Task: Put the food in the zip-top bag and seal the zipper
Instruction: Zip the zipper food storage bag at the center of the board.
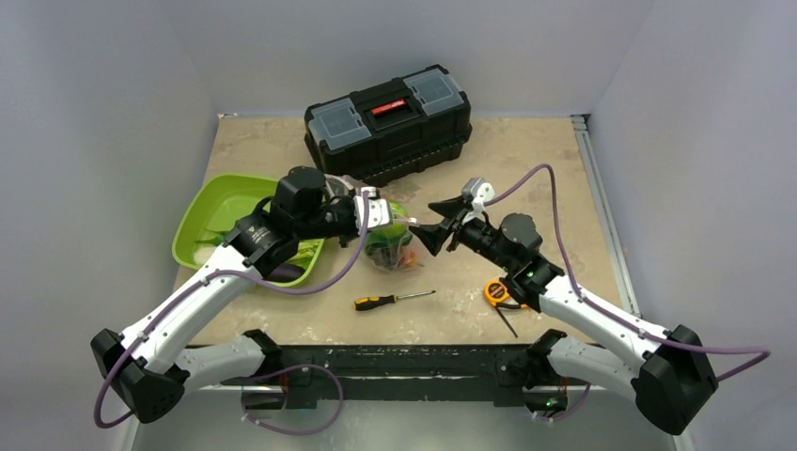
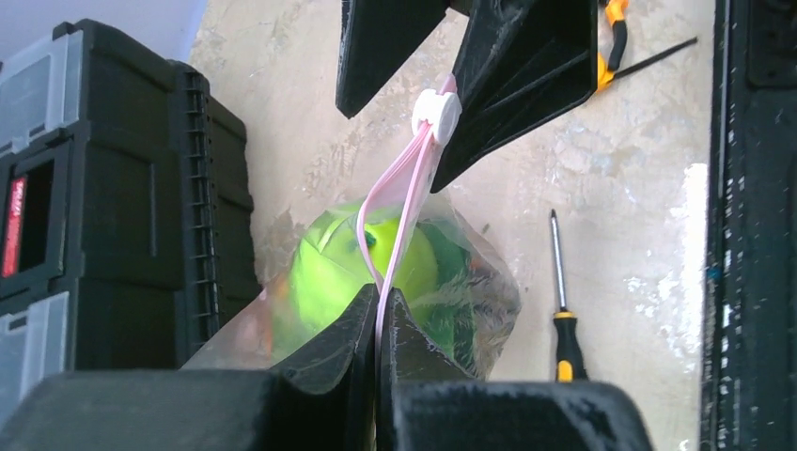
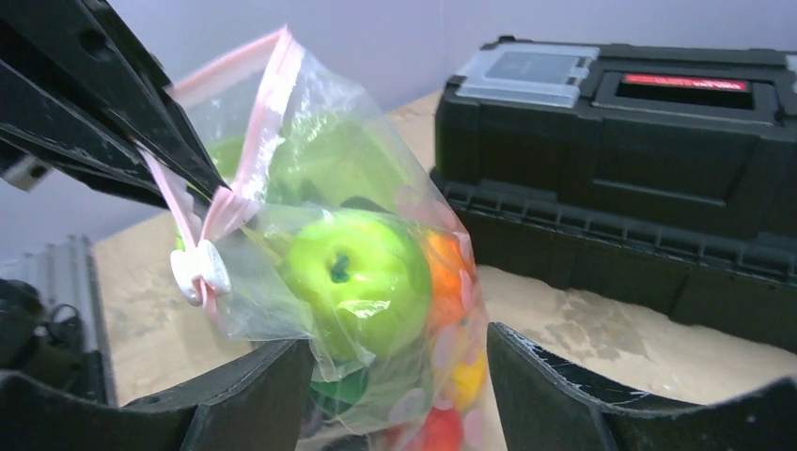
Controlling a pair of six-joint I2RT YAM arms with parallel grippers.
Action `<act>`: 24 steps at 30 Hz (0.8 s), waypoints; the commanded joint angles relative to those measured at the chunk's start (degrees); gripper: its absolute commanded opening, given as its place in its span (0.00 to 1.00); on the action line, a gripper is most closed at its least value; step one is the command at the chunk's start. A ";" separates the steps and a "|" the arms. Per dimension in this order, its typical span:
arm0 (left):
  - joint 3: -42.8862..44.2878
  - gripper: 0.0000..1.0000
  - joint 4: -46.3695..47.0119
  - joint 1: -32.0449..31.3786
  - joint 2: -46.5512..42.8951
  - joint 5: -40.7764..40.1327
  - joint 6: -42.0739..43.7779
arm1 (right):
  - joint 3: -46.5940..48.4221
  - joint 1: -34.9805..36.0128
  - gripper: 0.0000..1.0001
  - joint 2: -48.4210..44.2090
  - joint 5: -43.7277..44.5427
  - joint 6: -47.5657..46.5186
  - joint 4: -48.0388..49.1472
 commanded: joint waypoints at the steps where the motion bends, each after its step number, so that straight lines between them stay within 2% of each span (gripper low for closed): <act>1: -1.36 0.00 8.36 0.34 -3.26 0.46 -13.30 | 0.14 -3.29 0.65 0.73 -11.57 7.82 13.81; 7: 0.79 0.00 7.20 0.38 -2.47 -0.83 -22.21 | 1.50 -5.30 0.59 4.42 -24.08 10.85 18.57; 11: 2.96 0.00 3.70 0.40 -1.20 -2.05 -23.21 | 1.91 -5.47 0.52 5.85 -26.15 12.44 20.85; 13: 3.12 0.00 3.57 0.40 -1.43 -2.25 -23.36 | 2.72 -5.41 0.43 6.67 -27.06 12.67 21.29; 16: 4.80 0.00 2.61 0.38 -1.16 -1.67 -23.47 | 4.51 -5.47 0.23 7.71 -27.53 12.73 20.50; 17: 5.94 0.05 1.59 0.36 -0.70 -1.13 -23.35 | 4.77 -5.49 0.17 7.84 -27.50 12.59 20.48; 19: 8.85 0.30 -1.15 0.37 0.43 0.35 -22.58 | 4.97 -5.66 0.00 7.90 -27.41 12.57 20.60; 22: 13.01 0.70 -3.87 0.48 2.82 3.87 -20.85 | 5.14 -6.07 0.00 7.90 -27.54 12.37 20.65; 23: 14.48 0.89 -4.73 0.49 3.72 5.65 -19.97 | 5.31 -6.24 0.00 7.80 -28.04 12.20 20.47; 24: 15.97 0.92 -5.43 0.49 4.70 7.39 -19.28 | 5.52 -6.55 0.00 7.86 -28.79 12.13 20.32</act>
